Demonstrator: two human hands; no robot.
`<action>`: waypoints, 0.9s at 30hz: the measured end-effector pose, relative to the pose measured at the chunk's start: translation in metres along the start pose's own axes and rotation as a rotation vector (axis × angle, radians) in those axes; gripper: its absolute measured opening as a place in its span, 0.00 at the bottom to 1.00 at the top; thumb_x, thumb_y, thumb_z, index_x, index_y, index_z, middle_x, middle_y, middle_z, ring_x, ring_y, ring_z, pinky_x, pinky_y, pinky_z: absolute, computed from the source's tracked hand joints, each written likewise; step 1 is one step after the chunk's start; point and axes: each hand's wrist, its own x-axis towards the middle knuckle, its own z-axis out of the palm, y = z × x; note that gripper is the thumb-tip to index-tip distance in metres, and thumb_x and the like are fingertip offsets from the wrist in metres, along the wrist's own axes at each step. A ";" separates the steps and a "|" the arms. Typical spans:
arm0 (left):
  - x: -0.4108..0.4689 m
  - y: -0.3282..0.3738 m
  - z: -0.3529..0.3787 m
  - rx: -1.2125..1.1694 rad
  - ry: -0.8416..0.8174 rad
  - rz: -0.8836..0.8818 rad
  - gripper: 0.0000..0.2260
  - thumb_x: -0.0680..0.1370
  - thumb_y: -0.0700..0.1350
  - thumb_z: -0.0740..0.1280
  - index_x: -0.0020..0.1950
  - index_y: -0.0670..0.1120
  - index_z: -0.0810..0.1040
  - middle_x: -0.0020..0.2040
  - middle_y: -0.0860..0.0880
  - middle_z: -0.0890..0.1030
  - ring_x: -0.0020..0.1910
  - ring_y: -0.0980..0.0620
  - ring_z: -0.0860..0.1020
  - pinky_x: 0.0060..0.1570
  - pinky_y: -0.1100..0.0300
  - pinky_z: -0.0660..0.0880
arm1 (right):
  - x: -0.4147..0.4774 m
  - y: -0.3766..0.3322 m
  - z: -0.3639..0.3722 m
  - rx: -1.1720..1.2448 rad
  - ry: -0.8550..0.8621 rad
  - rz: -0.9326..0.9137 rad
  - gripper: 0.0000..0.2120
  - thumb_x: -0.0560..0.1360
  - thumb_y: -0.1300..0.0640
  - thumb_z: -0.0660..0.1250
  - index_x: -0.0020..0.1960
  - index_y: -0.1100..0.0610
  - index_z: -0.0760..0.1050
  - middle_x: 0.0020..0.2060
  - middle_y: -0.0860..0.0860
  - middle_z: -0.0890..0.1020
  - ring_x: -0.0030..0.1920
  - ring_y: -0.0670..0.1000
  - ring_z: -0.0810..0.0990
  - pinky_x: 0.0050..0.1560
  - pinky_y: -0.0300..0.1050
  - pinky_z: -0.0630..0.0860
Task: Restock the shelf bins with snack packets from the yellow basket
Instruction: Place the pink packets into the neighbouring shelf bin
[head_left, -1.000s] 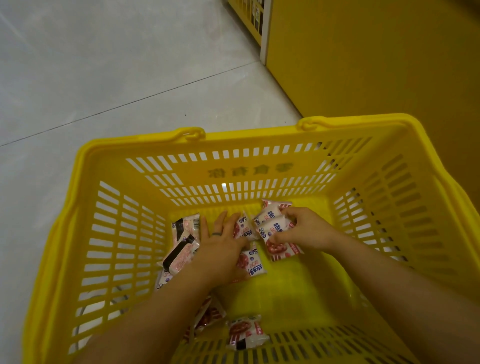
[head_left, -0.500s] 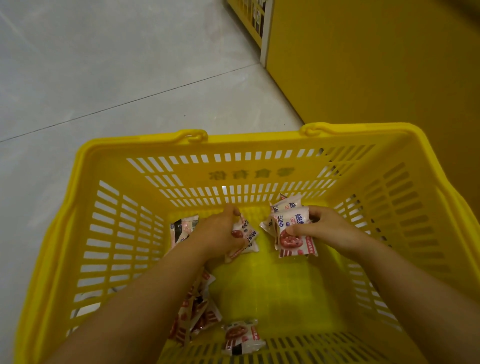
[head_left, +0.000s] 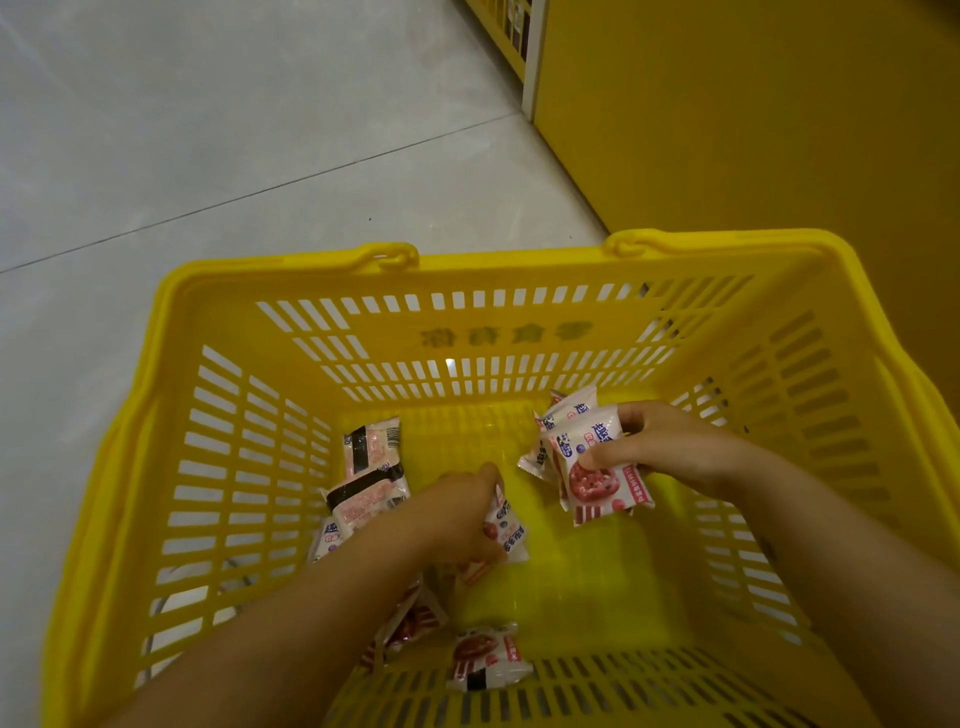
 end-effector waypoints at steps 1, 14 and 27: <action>-0.001 0.002 0.001 0.034 -0.011 0.013 0.28 0.72 0.52 0.73 0.65 0.48 0.63 0.59 0.45 0.76 0.58 0.46 0.72 0.49 0.55 0.72 | 0.000 -0.001 0.000 -0.008 0.001 0.004 0.17 0.67 0.60 0.76 0.55 0.58 0.79 0.45 0.52 0.86 0.46 0.52 0.85 0.45 0.45 0.78; 0.014 -0.013 -0.031 -0.373 0.460 -0.053 0.22 0.81 0.50 0.62 0.74 0.52 0.61 0.70 0.46 0.59 0.64 0.46 0.69 0.63 0.54 0.68 | -0.003 -0.012 0.020 -0.138 -0.120 0.025 0.15 0.67 0.63 0.76 0.53 0.56 0.81 0.47 0.50 0.86 0.47 0.50 0.85 0.50 0.45 0.81; 0.019 -0.008 -0.017 -0.397 0.343 -0.108 0.36 0.71 0.63 0.70 0.75 0.55 0.61 0.74 0.52 0.49 0.72 0.45 0.62 0.70 0.54 0.63 | 0.011 0.016 0.004 -0.017 0.102 0.023 0.16 0.69 0.69 0.71 0.55 0.60 0.76 0.47 0.56 0.84 0.47 0.55 0.84 0.52 0.52 0.79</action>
